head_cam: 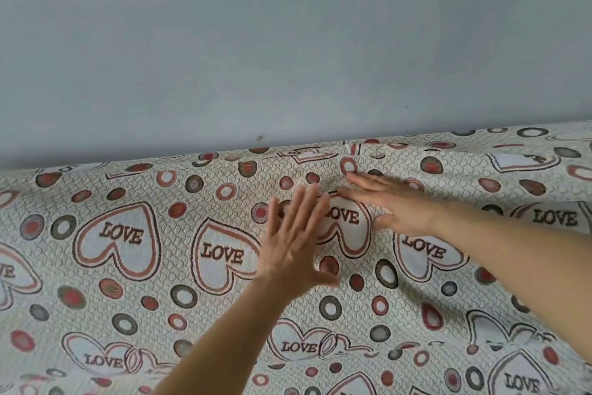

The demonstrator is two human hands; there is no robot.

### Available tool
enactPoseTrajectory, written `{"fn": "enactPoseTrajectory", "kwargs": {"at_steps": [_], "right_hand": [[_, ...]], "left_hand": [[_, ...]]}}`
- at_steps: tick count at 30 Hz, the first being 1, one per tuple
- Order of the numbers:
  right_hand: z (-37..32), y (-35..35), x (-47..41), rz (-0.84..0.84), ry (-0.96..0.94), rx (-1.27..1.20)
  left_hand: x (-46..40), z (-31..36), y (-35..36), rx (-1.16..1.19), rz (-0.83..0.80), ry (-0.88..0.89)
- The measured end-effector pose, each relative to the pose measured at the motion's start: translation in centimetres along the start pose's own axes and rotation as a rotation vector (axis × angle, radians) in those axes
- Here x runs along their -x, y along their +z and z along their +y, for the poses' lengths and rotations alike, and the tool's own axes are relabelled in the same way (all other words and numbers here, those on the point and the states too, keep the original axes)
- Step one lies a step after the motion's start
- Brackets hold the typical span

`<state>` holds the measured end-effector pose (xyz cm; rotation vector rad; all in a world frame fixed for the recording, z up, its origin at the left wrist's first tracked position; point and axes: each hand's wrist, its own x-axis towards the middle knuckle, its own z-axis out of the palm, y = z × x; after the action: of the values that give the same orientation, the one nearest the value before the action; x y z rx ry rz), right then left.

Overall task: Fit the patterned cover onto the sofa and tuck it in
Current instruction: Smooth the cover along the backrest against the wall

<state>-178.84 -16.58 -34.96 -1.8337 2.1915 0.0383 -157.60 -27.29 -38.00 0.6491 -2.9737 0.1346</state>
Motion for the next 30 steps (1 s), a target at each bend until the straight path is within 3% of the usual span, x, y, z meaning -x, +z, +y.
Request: {"fn": "enactPoseTrajectory", "kwargs": {"at_steps": [3,8,12,15,20,24,30], "right_hand": [[-0.1,-0.1,0.4,0.015,-0.014,-0.021],[-0.9,-0.4,2.2,0.181,-0.013,-0.145],[0.3,0.8,6.0,0.464,0.026,0.145],[3.4,1.1,9.2,0.567,0.101,0.345],[4.3,-0.3,10.1,0.407,0.088,0.31],[6.4,-2.1,8.6,0.546,0.218,0.144],[7.9,-1.2,6.5,0.528,0.308,0.071]], "left_hand": [[-0.3,5.1,1.0,0.013,-0.039,0.055],[-4.4,7.5,0.9,-0.044,-0.041,-0.108],[-4.9,7.8,0.7,-0.035,-0.074,-0.149],[-4.7,8.2,0.8,-0.043,-0.061,-0.164],[-4.5,8.3,0.8,-0.042,-0.076,-0.168],[-4.3,7.9,0.3,0.051,-0.057,-0.12],[-2.1,10.5,0.6,0.123,0.161,-0.15]]}}
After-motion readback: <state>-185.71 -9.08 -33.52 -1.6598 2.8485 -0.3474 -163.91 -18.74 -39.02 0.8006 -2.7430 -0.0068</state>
